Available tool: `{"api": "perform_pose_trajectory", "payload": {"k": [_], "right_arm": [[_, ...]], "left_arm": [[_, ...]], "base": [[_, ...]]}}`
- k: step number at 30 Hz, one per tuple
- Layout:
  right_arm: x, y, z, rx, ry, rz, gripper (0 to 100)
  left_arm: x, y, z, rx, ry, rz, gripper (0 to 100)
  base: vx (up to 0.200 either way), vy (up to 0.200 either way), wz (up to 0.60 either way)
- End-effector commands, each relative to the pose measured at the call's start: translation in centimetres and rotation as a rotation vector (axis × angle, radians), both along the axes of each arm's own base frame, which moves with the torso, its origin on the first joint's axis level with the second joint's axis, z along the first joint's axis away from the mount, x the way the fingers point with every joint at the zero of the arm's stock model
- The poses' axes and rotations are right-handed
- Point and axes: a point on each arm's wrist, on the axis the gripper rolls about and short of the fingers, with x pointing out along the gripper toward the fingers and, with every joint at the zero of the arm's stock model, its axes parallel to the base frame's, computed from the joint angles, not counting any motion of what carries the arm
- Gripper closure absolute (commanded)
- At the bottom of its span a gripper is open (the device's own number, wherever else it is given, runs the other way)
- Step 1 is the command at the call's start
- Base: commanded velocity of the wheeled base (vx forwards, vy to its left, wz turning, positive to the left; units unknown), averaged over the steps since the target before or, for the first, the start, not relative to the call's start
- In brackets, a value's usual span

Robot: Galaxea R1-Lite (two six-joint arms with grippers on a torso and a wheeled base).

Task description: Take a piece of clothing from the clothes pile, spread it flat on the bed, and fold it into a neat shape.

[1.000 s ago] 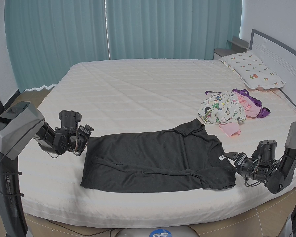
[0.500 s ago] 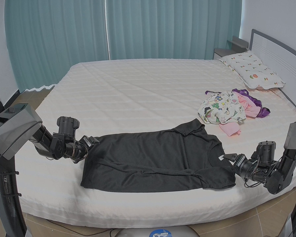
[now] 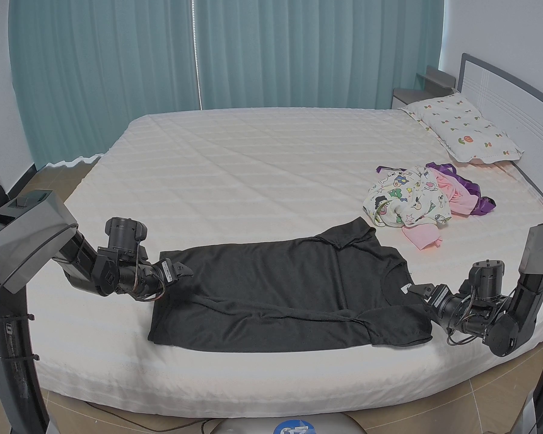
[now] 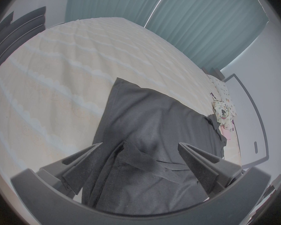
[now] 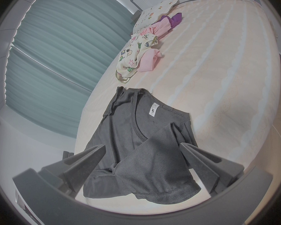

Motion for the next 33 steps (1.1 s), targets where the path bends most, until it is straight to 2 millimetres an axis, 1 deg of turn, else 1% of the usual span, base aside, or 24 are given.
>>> {"api": "perform_pose_trajectory", "payload": {"k": [1,10,20,21,26,29,33], "right_arm": [[0.0,0.0,-0.1,0.001,0.004,0.002,0],[0.0,0.1,-0.1,0.002,0.004,0.005,0],[0.0,0.1,-0.1,0.001,0.002,0.003,0],[0.0,0.1,-0.1,0.001,0.001,0.003,0],[0.5,0.1,0.2,0.004,-0.028,0.005,0],[0.8,0.3,-0.3,0.004,-0.022,0.010,0],[1.5,0.3,-0.3,-0.009,-0.035,0.019,0]], "left_arm": [[0.0,-0.2,-0.4,0.024,0.001,-0.031,0],[0.3,-1.1,-1.3,0.031,0.008,-0.055,0],[1.0,-1.3,-1.8,0.040,0.006,-0.051,0],[1.0,-1.3,-1.9,0.040,0.009,-0.051,100],[0.6,-1.0,-2.2,0.054,0.025,-0.037,100],[0.5,-0.8,-2.1,0.073,0.024,-0.014,100],[0.4,-0.6,-0.8,0.091,-0.003,0.023,100]], "base": [[0.000,0.000,0.00],[0.000,0.000,0.00],[0.000,0.000,0.00],[0.000,0.000,0.00],[0.000,0.000,0.00],[0.000,0.000,0.00],[0.000,0.000,0.00]]}}
